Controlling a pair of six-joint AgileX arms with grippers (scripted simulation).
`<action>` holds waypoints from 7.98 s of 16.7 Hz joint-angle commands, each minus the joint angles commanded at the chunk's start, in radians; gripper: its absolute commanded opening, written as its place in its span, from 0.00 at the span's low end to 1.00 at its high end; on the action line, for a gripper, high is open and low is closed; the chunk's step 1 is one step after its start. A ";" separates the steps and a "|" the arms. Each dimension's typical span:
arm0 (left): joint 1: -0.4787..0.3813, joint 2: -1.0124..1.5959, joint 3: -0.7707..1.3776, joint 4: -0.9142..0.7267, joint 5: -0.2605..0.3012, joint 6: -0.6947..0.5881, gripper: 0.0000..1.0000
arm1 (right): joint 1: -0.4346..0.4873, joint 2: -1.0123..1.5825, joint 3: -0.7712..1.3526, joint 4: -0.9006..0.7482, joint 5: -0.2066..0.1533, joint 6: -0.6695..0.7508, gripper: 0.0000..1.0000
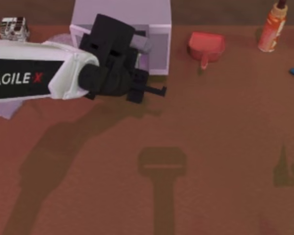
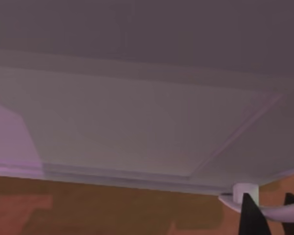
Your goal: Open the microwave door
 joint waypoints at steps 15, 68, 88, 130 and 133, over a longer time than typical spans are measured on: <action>0.000 0.000 0.000 0.000 0.000 0.000 0.00 | 0.000 0.000 0.000 0.000 0.000 0.000 1.00; 0.038 -0.051 -0.071 0.021 0.090 0.105 0.00 | 0.000 0.000 0.000 0.000 0.000 0.000 1.00; 0.055 -0.070 -0.096 0.024 0.131 0.150 0.00 | 0.000 0.000 0.000 0.000 0.000 0.000 1.00; 0.079 -0.091 -0.123 0.024 0.179 0.208 0.00 | 0.000 0.000 0.000 0.000 0.000 0.000 1.00; 0.079 -0.091 -0.123 0.024 0.179 0.208 0.00 | 0.000 0.000 0.000 0.000 0.000 0.000 1.00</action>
